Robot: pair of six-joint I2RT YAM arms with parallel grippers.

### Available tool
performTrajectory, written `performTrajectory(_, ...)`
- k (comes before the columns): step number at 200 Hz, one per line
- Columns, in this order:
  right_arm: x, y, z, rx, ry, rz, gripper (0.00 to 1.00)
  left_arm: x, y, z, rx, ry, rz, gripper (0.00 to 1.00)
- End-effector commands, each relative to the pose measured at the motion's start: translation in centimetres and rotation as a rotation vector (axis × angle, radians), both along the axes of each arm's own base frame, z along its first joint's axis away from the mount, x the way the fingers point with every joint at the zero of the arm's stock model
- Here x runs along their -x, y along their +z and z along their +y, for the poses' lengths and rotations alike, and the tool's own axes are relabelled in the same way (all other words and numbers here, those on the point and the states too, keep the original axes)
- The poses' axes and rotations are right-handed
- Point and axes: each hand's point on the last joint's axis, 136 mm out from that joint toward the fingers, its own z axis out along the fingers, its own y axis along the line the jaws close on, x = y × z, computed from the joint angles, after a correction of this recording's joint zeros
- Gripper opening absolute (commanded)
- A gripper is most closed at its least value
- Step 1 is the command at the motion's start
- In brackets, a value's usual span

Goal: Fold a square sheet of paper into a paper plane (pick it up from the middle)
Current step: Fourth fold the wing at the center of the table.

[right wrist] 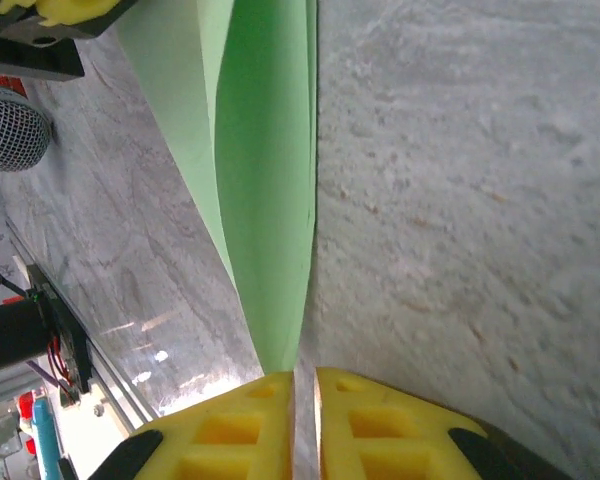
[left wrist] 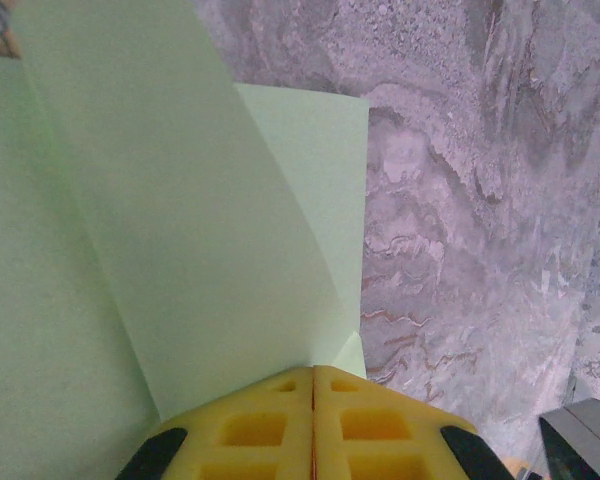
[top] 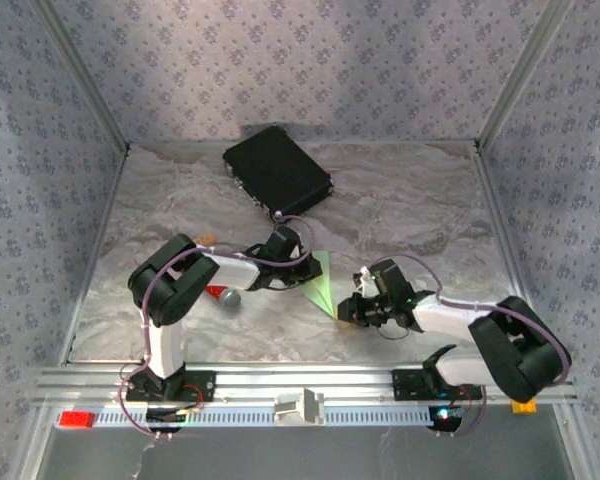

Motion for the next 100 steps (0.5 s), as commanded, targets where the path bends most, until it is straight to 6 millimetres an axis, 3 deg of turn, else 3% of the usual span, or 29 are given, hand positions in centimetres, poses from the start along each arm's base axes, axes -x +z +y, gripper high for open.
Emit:
performTrajectory(1, -1.3, 2.1, -0.3, 0.018, -0.014, -0.03, 0.15, 1.1, -2.6, 1.3, -0.073, 0.004, 0.045, 0.08)
performTrajectory(33, -2.9, 4.7, 1.5, -0.061, 0.039, -0.072, 0.08, 1.2, -2.7, 1.4, -0.076, 0.003, 0.046, 0.08)
performTrajectory(100, -5.3, 4.1, 5.0, -0.048, 0.107, -0.06, 0.04, 1.1, -2.6, 1.3, -0.077, 0.004, 0.045, 0.08)
